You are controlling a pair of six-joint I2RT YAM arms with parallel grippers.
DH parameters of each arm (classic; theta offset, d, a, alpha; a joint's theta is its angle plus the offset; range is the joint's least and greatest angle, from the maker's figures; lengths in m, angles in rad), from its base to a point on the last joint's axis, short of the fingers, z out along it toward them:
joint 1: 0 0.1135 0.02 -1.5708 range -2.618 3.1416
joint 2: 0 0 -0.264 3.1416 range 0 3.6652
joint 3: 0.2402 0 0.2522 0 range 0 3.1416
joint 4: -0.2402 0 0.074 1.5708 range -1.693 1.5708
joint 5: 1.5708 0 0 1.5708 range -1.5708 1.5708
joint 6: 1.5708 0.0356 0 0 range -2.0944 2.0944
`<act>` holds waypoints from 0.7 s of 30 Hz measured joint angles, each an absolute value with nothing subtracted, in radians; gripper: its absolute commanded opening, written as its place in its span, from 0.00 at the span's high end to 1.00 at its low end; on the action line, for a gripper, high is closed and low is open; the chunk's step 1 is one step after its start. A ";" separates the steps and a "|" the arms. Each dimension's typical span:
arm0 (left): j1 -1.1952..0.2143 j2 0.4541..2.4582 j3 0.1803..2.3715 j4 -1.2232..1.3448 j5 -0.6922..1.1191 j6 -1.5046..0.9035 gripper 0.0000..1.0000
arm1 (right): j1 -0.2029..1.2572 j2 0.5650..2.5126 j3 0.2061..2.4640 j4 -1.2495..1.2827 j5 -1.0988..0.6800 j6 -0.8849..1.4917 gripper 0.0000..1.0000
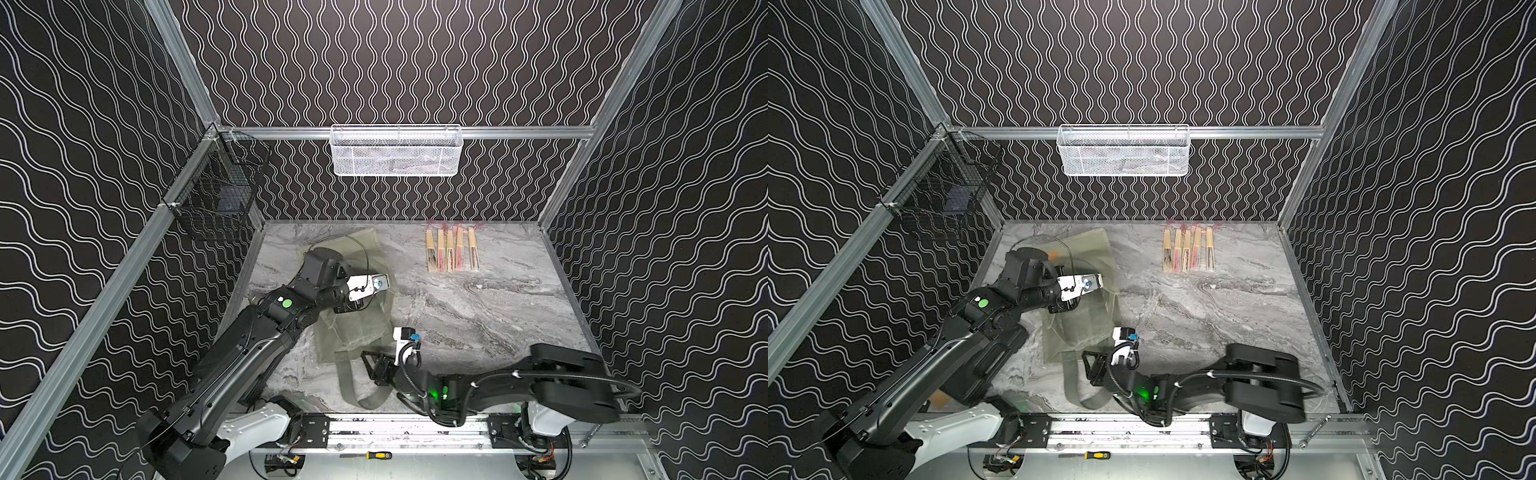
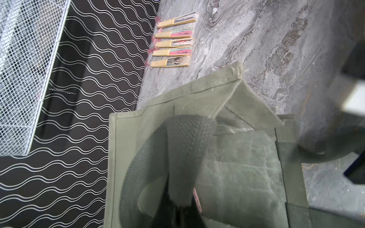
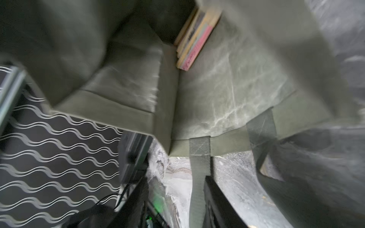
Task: Take out the folding fans from the tote bags
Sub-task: Adjust the folding fan in the canvas bag.
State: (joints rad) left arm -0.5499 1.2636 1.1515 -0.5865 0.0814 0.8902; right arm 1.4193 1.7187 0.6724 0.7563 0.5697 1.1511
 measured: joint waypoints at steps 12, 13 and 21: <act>-0.550 1.262 1.158 -0.596 0.106 0.855 1.00 | 1.345 1.976 0.873 0.817 0.566 1.040 0.57; -0.550 1.263 1.158 -0.595 0.108 0.851 1.00 | 1.330 1.988 0.892 0.810 0.566 1.036 0.57; -0.550 1.264 1.157 -0.603 0.124 0.842 1.00 | 1.233 2.107 1.065 0.767 0.543 1.028 0.55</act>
State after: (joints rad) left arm -0.5503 1.2636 1.1572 -0.6029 0.1238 0.8417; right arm 1.2331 2.1071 1.0645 0.7670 0.5426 1.0275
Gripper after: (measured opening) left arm 0.055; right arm 0.445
